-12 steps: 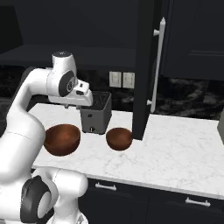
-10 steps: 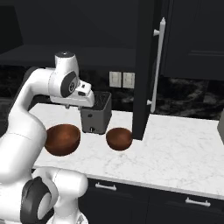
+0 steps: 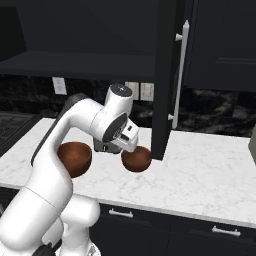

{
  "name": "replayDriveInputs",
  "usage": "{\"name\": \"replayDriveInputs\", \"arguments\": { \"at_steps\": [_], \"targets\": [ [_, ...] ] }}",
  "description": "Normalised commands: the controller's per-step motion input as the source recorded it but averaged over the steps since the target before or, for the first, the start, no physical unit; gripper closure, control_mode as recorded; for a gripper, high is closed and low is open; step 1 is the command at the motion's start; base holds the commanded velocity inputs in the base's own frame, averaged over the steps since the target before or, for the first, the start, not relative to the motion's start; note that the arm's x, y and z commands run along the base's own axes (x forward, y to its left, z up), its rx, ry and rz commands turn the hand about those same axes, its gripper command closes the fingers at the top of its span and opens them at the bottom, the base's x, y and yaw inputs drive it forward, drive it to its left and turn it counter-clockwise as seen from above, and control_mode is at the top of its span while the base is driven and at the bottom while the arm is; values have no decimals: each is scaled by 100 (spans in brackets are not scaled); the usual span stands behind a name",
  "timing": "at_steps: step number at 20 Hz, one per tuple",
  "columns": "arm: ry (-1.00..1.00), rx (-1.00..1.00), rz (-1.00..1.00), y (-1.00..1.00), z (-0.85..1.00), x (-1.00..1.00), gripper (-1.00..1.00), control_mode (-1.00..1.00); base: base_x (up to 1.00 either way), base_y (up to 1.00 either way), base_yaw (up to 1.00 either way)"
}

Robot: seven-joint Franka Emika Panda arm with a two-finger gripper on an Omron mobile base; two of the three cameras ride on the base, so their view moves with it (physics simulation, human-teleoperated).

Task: Pick up the bowls on the counter and stack them on top of one another in the open cabinet. Place the smaller bowl on top of the larger bowl.

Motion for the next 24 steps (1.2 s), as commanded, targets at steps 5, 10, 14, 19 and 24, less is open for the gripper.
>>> {"name": "replayDriveInputs", "arguments": {
  "at_steps": [5,10,14,19,24],
  "targets": [
    [6,1,-44,-100,-74,29,-100,-100,0,0,0],
    [8,1,-21,-89,-41,80,-100,-100,0,0,0],
    [10,1,-6,-65,-24,82,-100,-100,0,0,0],
    [6,1,-4,-5,-3,52,-100,-100,0,0,0],
    [11,0,0,17,-23,31,-100,-100,0,0,0]
  ]
}}
